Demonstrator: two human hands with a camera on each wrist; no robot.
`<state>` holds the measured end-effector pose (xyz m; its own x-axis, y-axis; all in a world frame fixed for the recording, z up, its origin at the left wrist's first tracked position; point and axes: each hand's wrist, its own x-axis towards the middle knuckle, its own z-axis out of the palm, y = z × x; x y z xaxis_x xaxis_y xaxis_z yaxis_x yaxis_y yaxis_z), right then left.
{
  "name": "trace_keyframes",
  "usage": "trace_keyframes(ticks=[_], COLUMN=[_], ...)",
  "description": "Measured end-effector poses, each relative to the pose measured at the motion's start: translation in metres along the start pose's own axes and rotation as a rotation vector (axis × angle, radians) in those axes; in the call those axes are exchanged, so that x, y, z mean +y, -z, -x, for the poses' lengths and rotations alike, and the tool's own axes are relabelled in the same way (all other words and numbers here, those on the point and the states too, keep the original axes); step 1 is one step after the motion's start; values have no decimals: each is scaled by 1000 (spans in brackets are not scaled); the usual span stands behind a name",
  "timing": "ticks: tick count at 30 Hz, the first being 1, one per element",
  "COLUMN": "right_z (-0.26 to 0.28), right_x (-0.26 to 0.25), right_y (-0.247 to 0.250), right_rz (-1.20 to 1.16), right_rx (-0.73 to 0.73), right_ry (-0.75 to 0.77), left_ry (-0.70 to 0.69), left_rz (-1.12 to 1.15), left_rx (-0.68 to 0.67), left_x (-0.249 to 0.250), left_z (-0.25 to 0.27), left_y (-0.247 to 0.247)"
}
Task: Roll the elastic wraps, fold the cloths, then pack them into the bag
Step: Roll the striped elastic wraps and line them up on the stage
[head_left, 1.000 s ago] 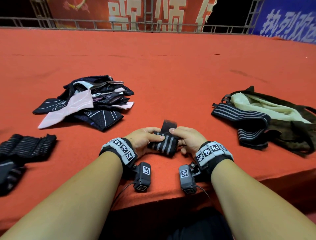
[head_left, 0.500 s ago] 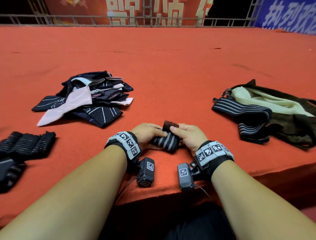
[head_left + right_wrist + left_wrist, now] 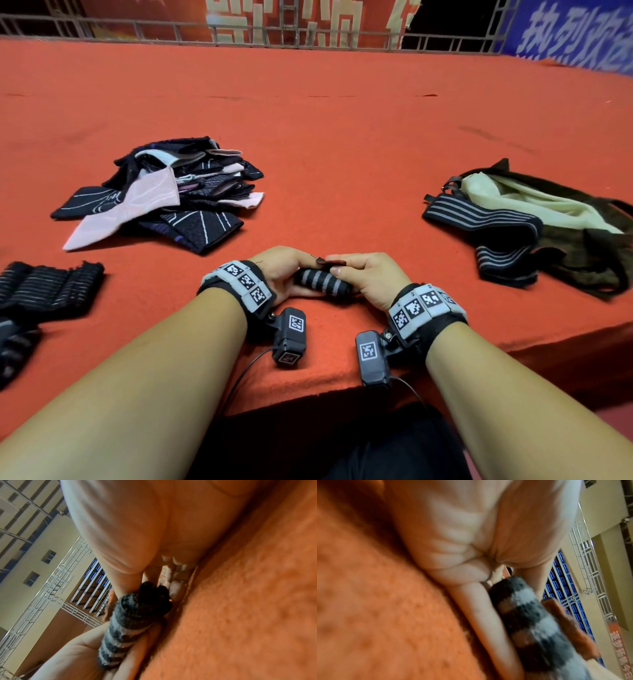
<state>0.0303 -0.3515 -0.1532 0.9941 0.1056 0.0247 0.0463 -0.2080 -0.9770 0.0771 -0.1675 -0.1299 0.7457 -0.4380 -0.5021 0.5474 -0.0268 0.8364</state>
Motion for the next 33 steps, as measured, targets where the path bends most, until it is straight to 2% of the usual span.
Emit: trace_keyframes(ticks=[3, 6, 12, 17, 19, 22, 24, 27, 28, 31, 33], right_z=[1, 3, 6, 4, 2, -1, -7, -12, -14, -10, -6], right_x=[-5, -14, -23, -24, -22, -21, -22, -33, -37, -54, -65], right_y=[-2, -3, -4, 2, 6, 7, 2, -7, -10, -13, -13], right_rz=[-29, 16, 25, 9, -86, -347, -258, 216, 268, 161, 107], right_rx=[-8, -16, -93, -194, -154, 8, 47, -39, -61, -130, -190], right_ry=[-60, -113, -195, -198, -176, -224, -246, -186, -168, -203, -279], left_ry=[54, 62, 37, -19, -39, -58, -87, -151, -168, -200, -205], left_rz=[100, 105, 116, 134, 176, 264, 219, 16, -18, -74, -157], left_rx=[-16, 5, 43, 99, 158, 198, 156, -13, -56, -120, -172], left_x=[2, 2, -1, -3, -4, -5, -4, -5, -5, 0, 9], left_z=[1, -2, -6, -5, -6, -2, 4, 19, 22, 37, 53], left_y=[6, 7, 5, -1, -4, -8, -10, -16, -16, -3, 8])
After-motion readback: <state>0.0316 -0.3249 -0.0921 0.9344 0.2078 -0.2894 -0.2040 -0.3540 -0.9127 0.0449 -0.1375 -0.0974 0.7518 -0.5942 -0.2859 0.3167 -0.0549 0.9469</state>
